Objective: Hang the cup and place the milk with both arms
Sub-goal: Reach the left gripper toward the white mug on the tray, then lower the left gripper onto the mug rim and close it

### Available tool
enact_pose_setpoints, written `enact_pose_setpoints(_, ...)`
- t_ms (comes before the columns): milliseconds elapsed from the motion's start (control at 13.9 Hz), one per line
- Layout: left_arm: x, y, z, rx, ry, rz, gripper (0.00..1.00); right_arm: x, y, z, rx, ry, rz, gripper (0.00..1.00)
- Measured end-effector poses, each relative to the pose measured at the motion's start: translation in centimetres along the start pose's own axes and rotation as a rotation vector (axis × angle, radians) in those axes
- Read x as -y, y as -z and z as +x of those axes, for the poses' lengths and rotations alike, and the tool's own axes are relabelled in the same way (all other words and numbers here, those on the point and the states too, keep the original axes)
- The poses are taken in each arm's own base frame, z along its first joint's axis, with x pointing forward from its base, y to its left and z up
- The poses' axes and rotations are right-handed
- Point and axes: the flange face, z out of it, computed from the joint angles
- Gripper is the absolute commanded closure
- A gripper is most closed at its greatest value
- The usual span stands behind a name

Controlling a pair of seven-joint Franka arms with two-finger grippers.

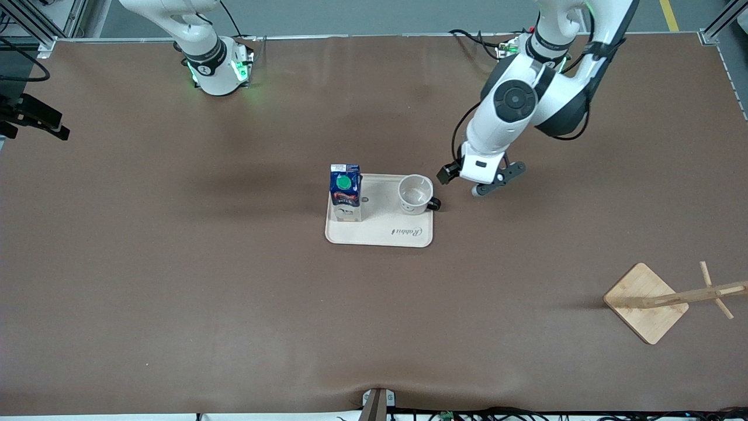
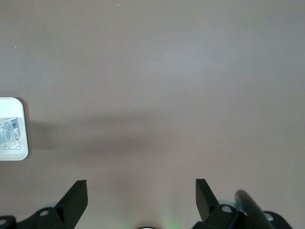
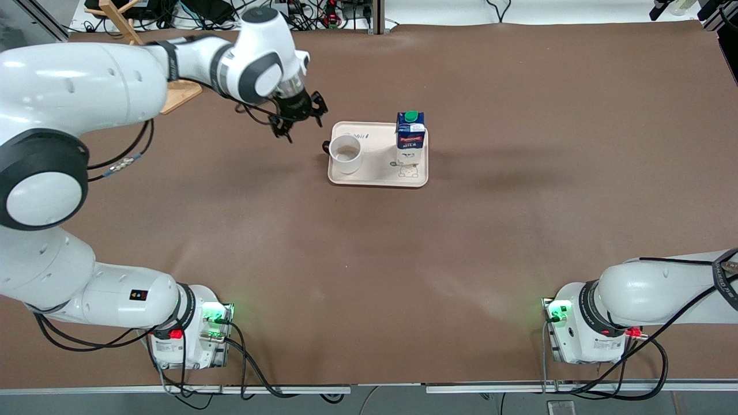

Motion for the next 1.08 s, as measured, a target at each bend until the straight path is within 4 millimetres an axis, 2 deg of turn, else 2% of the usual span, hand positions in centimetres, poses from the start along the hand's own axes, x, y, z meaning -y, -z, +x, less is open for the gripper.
enact_pose_setpoints(215, -1.5, -2.8, -1.6, 0.021, 0.096, -0.026, 0.18, 0.0, 0.0, 0.0, 0.0, 0.0, 0.0, 0.0)
enact_pose_setpoints(574, -2.7, -6.3, -2.3, 0.022, 0.2, -0.061, 0.26, 0.0, 0.3, 0.0, -0.007, -0.001, 0.0, 0.0)
enact_pose_setpoints(789, -3.1, -9.0, -3.1, 0.034, 0.23, -0.051, 0.39, 0.0, 0.2, 0.1, -0.007, 0.0, -0.001, 0.0)
enact_pose_setpoints(861, -3.2, -9.8, -3.4, 0.042, 0.238, -0.046, 0.47, 0.0, 0.2, 0.1, -0.005, 0.0, -0.001, 0.0)
enact_pose_setpoints(1004, -3.2, -10.8, -3.7, 0.054, 0.251, -0.039, 0.59, 0.0, -0.1, 0.3, -0.001, -0.001, -0.001, 0.0)
enact_pose_setpoints(1076, -3.3, -11.1, -3.8, 0.058, 0.255, -0.035, 0.61, 0.0, -0.3, 0.4, 0.004, 0.0, -0.001, 0.0)
